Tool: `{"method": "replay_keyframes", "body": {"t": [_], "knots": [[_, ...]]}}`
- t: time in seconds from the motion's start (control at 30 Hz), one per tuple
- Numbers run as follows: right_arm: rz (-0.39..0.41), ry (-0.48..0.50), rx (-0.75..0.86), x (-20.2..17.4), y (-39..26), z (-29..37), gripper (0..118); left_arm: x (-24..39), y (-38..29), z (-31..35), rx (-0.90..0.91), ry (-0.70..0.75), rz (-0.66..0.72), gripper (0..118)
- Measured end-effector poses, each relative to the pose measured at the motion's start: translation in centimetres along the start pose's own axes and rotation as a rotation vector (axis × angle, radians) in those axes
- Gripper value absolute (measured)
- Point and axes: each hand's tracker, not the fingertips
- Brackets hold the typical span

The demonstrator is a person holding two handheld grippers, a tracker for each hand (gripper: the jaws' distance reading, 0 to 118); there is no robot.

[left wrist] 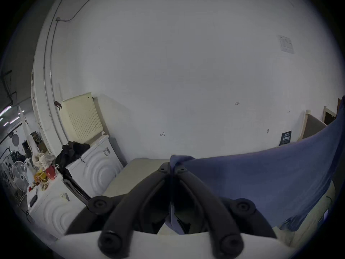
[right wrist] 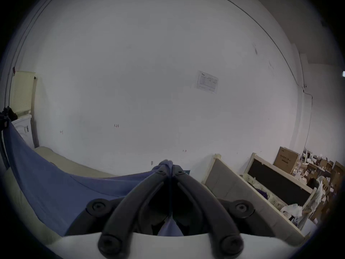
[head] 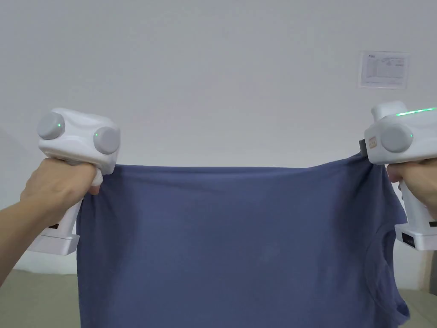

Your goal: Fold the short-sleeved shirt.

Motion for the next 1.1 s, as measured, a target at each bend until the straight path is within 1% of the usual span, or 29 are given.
{"method": "replay_keyframes", "body": {"t": [0.07, 0.1, 0.23, 0.33, 0.43, 0.47, 0.5, 0.6, 0.73, 0.83, 0.87, 0.93, 0.97, 1.03, 1.07, 1.1], "knots": [[0.018, -0.013, 0.004, -0.7, 0.1, -1.3, 1, 0.8, -0.1, -1.6, 0.001, 0.023, -0.006, 2], [0.04, -0.012, 0.004, -1.3, 0.0, -2.1, 1, 1.3, -0.4, -2.3, 0.0, 0.043, -0.026, 2], [-0.001, -0.014, -0.018, -2.5, -2.8, -4.9, 1, 2.8, -3.3, -5.7, -0.015, 0.021, -0.013, 2], [-0.007, -0.009, -0.053, -3.8, -6.9, -7.0, 1, 3.8, -6.8, -8.7, -0.052, 0.004, 0.018, 2], [0.015, 0.006, -0.107, -5.1, -11.5, -8.6, 1, 5.2, -11.1, -11.3, -0.091, -0.005, -0.003, 2], [0.024, -0.003, -0.117, -5.1, -11.8, -8.6, 1, 5.7, -12.7, -12.3, -0.126, -0.013, -0.022, 2], [0.023, 0.007, -0.144, -5.9, -14.9, -9.2, 1, 6.1, -14.2, -12.9, -0.141, -0.019, -0.023, 2], [0.04, 0.03, -0.219, -6.9, -20.4, -9.9, 1, 7.1, -19.1, -14.7, -0.219, -0.051, -0.024, 2], [0.001, 0.034, -0.258, -7.4, -26.1, -8.4, 1, 7.6, -24.5, -14.9, -0.25, -0.063, -0.041, 2], [-0.033, 0.062, -0.281, -7.5, -28.3, -6.2, 1, 6.9, -27.2, -13.7, -0.258, -0.078, -0.052, 2], [-0.004, 0.075, -0.297, -7.4, -28.7, -5.3, 1, 6.3, -27.8, -12.9, -0.266, -0.083, -0.058, 2], [-0.004, 0.079, -0.307, -7.0, -29.7, -3.2, 1, 5.2, -28.9, -11.3, -0.28, -0.098, -0.043, 2], [-0.024, 0.106, -0.326, -6.6, -30.2, -1.8, 1, 4.5, -29.4, -10.1, -0.284, -0.105, -0.023, 2], [-0.012, 0.13, -0.392, -6.1, -31.0, 0.8, 1, 3.2, -30.3, -8.1, -0.304, -0.126, -0.005, 2], [-0.014, 0.146, -0.362, -5.5, -31.5, 2.8, 1, 2.6, -30.9, -6.6, -0.304, -0.133, -0.007, 2], [-0.006, 0.146, -0.365, -5.1, -31.9, 4.4, 1, 2.1, -31.6, -5.3, -0.303, -0.136, -0.003, 2]]}}
